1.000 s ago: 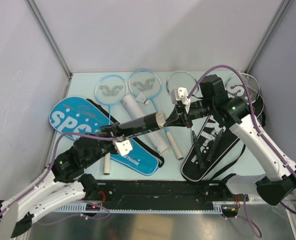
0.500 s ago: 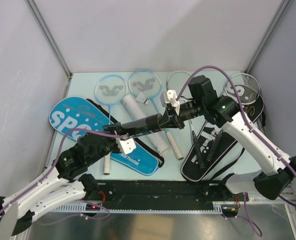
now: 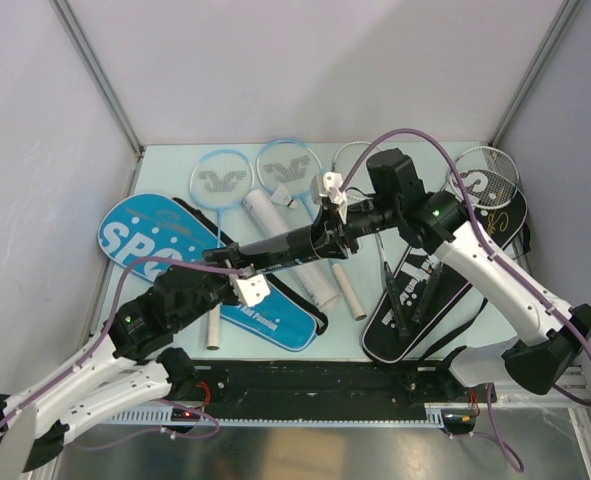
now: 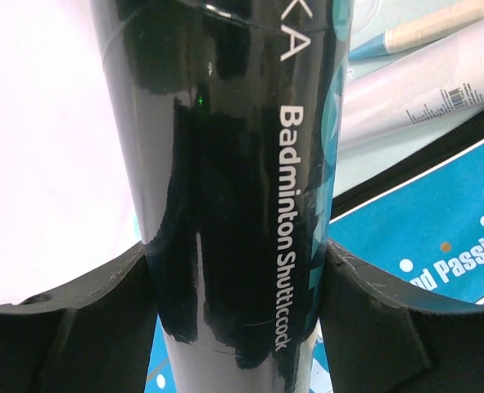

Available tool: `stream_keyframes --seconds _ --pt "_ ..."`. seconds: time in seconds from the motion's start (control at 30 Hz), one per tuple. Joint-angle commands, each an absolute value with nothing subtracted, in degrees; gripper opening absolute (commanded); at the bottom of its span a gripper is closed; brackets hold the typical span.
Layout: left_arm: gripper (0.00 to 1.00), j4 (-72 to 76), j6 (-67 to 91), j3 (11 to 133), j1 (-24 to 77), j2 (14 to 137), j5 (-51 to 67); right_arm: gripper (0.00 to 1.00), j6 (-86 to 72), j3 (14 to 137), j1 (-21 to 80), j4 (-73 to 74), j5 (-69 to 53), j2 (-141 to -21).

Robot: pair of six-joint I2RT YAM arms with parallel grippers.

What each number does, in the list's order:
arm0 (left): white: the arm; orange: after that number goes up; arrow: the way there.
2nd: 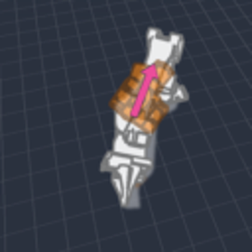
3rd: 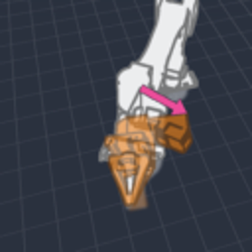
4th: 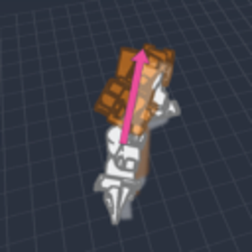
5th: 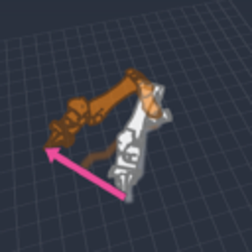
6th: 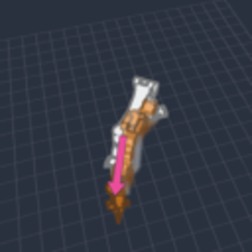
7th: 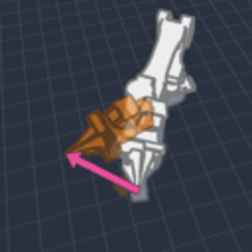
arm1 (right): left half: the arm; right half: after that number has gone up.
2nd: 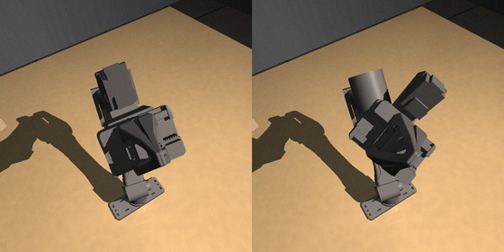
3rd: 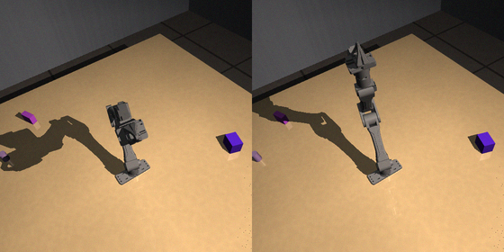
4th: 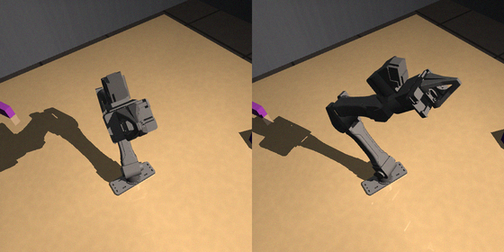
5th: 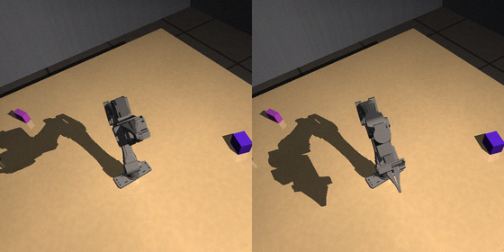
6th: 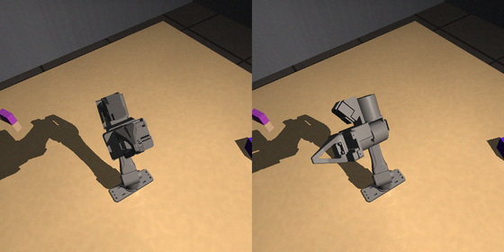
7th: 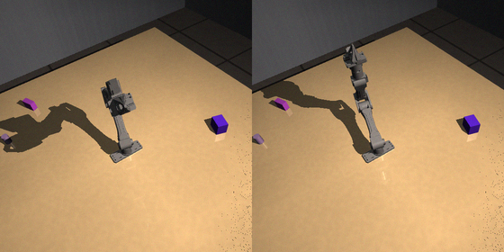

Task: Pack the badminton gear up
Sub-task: Place the shuttlecock at the shuttle tube.

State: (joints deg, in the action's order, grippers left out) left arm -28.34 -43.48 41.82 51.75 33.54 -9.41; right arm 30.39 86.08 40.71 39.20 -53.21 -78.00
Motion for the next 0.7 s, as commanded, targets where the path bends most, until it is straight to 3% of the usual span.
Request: stream_keyframes --seconds 0.0,0.3,0.5,0.67 --pt "0.64 -22.1 -40.9 45.7 52.3 34.4 -10.5 0.47 20.9 84.8 40.3 30.3 -48.4 -74.2" --pt "0.61 -18.1 -29.2 47.1 52.3 35.4 -9.8 0.88 0.9 71.5 38.5 11.5 -36.0 -57.5" --pt "0.60 -13.6 -19.8 48.2 52.3 36.7 -8.8 0.94 -9.5 62.4 37.6 0.4 -23.5 -50.2" --pt "0.60 -6.1 -7.8 50.6 52.4 38.6 -8.4 0.97 -16.0 57.0 38.0 -3.2 -22.1 -49.2"
